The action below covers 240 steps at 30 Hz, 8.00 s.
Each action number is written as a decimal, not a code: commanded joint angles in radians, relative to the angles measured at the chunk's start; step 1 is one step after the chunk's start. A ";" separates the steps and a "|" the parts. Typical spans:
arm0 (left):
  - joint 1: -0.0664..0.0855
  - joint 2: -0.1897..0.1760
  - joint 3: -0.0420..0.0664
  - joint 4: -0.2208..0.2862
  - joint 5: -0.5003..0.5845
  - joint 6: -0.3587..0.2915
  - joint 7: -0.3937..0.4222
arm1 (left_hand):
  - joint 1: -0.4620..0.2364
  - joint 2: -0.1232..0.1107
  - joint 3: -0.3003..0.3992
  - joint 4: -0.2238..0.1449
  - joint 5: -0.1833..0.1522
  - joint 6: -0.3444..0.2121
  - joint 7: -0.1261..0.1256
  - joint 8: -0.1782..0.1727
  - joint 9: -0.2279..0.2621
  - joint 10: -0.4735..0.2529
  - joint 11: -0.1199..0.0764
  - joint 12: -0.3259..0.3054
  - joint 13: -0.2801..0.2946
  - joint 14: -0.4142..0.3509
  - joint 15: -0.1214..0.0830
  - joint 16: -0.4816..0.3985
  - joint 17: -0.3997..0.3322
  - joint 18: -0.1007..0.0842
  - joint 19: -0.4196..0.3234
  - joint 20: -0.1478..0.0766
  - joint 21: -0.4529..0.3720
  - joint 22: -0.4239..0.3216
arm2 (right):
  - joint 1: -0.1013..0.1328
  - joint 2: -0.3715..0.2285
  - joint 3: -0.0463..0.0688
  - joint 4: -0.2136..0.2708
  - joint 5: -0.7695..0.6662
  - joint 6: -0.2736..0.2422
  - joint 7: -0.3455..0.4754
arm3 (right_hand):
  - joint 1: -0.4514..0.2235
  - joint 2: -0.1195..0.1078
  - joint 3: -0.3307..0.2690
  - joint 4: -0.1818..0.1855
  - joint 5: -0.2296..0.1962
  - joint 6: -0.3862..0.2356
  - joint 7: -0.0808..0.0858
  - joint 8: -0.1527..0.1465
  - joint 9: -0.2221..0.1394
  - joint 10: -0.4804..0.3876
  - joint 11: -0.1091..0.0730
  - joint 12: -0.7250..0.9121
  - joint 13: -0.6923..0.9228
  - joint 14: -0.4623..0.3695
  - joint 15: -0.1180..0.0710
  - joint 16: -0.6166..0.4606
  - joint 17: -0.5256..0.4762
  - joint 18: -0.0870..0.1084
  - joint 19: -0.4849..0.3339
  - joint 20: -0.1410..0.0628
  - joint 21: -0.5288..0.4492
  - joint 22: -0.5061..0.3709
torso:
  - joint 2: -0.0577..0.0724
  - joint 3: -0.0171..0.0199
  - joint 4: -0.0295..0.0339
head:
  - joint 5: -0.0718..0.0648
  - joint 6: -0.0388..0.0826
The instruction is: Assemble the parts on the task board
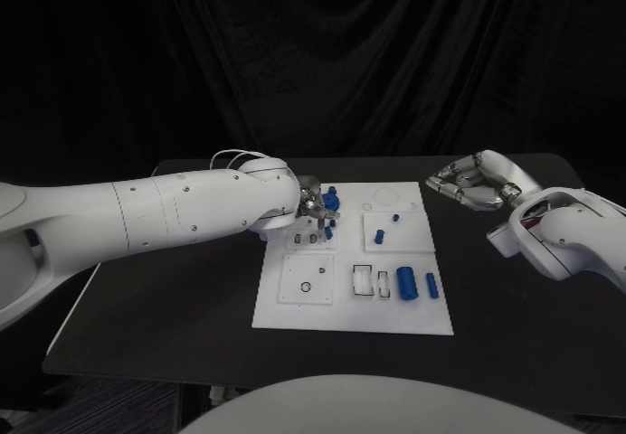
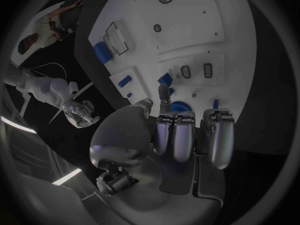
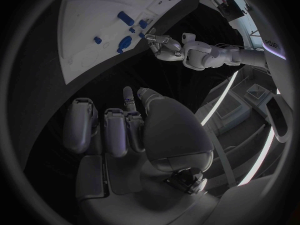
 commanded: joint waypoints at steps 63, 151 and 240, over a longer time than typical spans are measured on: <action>-0.050 0.036 0.001 -0.073 -0.005 0.019 0.055 | 0.003 0.000 -0.010 -0.006 -0.002 0.003 0.009 -0.059 0.004 0.105 0.001 0.004 0.263 0.106 -0.003 0.003 0.263 0.014 -0.010 0.000 -0.014 0.077 | -0.003 0.011 0.001 -0.011 -0.034 0.022 -0.020 | 0.010 -0.002 0.007 0.002 0.005 0.007 0.002 0.002 0.001 0.016 -0.003 0.001 0.139 0.053 -0.010 0.003 0.078 -0.002 0.008 0.000 0.006 0.113 | 0.000 0.0016 -0.0030 | -0.007 0.000; -0.057 0.038 0.001 -0.084 -0.005 0.047 0.071 | 0.034 -0.070 0.224 -0.230 0.282 0.033 0.016 -0.255 0.109 0.105 0.006 0.004 0.263 0.106 0.002 0.003 0.263 0.016 -0.005 0.002 -0.034 0.082 | -0.007 0.023 0.001 -0.021 -0.034 0.065 -0.040 | 0.010 0.000 0.011 0.001 0.009 0.006 0.001 0.001 0.001 0.010 -0.004 -0.003 0.132 0.052 -0.010 -0.004 0.069 0.000 0.006 -0.002 -0.005 0.108 | 0.001 0.0015 -0.0012 | 0.000 0.000; -0.090 -0.055 0.001 -0.011 -0.005 -0.070 0.057 | -0.105 -0.077 0.379 -0.258 0.184 0.051 0.017 -0.279 0.179 0.105 0.007 0.004 0.263 0.106 0.002 0.003 0.263 0.021 -0.018 0.005 -0.052 0.067 | -0.010 0.021 0.001 -0.026 -0.034 0.092 -0.058 | 0.014 0.002 0.017 -0.004 0.016 0.006 0.001 0.000 0.001 0.007 -0.004 -0.007 0.127 0.050 -0.011 -0.008 0.062 0.001 0.005 -0.002 -0.010 0.105 | 0.001 0.0012 -0.0025 | 0.008 0.000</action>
